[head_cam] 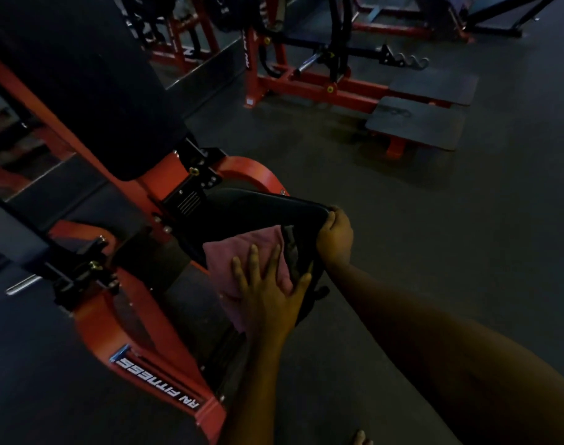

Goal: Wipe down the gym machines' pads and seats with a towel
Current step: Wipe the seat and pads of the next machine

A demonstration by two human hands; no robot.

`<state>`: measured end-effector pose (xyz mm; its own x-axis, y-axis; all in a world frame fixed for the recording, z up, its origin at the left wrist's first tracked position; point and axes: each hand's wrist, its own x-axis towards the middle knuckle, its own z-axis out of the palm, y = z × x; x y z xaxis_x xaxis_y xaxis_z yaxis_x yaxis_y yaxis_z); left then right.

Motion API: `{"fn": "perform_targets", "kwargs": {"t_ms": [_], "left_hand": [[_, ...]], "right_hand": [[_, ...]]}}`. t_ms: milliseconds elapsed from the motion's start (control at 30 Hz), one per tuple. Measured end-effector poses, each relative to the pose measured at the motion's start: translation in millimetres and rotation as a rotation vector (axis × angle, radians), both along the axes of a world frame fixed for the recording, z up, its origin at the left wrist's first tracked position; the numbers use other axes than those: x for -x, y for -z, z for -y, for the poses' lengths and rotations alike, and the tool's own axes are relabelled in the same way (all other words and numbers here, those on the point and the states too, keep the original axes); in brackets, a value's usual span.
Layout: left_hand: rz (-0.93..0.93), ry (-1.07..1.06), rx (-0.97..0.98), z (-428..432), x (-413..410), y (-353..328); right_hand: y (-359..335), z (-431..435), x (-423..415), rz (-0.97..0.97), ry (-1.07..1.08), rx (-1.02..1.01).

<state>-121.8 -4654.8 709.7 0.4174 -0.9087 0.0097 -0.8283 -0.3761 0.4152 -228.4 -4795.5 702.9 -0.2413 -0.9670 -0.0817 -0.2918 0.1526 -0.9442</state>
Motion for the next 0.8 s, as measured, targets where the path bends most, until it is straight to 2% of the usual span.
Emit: {"fn": "perform_targets", "kwargs": {"t_ms": [100, 300, 433, 533, 667, 800], "left_hand": [[-0.061, -0.05, 0.0, 17, -11, 5], [-0.047, -0.079, -0.223, 90, -61, -6], [0.017, -0.112, -0.155, 70, -48, -5], [-0.094, -0.118, -0.001, 33, -40, 9], [-0.105, -0.138, -0.051, 44, -57, 9], [-0.076, -0.128, -0.145, 89, -100, 3]], "right_hand": [[-1, 1, 0, -0.014, 0.003, 0.026], [-3, 5, 2, -0.129, -0.039, -0.061], [-7, 9, -2, -0.263, -0.063, -0.17], [-8, 12, -9, -0.303, -0.004, -0.242], [-7, 13, -18, -0.343, 0.081, -0.288], [-2, 13, -20, -0.408, 0.128, -0.239]]}}
